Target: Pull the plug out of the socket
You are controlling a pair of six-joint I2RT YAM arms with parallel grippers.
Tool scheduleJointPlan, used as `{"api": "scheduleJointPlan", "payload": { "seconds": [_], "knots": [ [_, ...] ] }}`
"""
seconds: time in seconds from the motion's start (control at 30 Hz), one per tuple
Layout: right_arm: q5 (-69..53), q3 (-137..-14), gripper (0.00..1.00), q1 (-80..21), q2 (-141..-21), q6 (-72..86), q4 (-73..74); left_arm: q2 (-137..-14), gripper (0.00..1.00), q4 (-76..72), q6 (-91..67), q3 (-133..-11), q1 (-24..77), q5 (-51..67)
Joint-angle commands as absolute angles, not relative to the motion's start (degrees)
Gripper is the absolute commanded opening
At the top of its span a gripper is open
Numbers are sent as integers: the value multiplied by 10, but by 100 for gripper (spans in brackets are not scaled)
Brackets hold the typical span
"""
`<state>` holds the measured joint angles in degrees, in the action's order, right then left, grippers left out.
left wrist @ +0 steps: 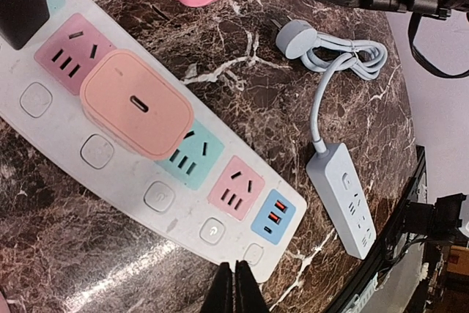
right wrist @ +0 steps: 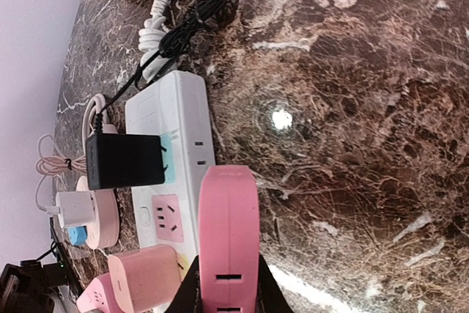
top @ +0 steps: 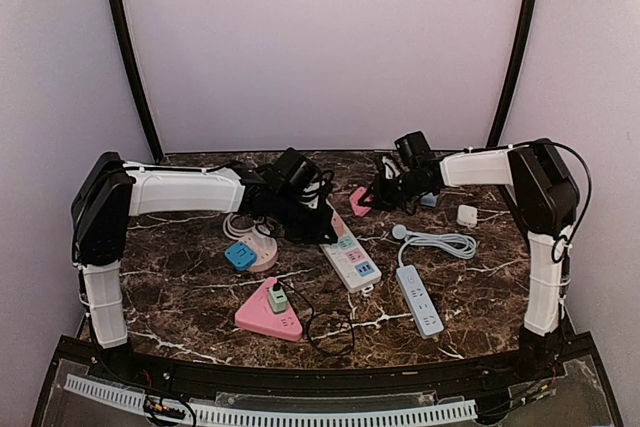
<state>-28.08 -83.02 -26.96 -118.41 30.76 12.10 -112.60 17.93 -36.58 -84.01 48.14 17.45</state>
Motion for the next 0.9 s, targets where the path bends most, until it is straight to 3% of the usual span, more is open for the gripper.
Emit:
{"api": "scheduleJointPlan", "payload": {
  "seconds": [0.0,0.2,0.4,0.63,0.87],
  "knots": [
    [-293,-796,4,-253,-1192,308,94,-1091,3,178,-367,-830,483,167],
    [-289,-757,4,-230,-1177,300,85,-1090,3,178,-363,-832,483,166],
    [-285,-722,13,-214,-1160,291,79,-1093,3,177,-362,-835,483,168],
    [-256,-710,38,-214,-1121,273,103,-1094,4,186,-357,-846,483,167],
    [-183,-724,55,-231,-1058,242,168,-1079,4,198,-351,-846,474,158]
  ]
}}
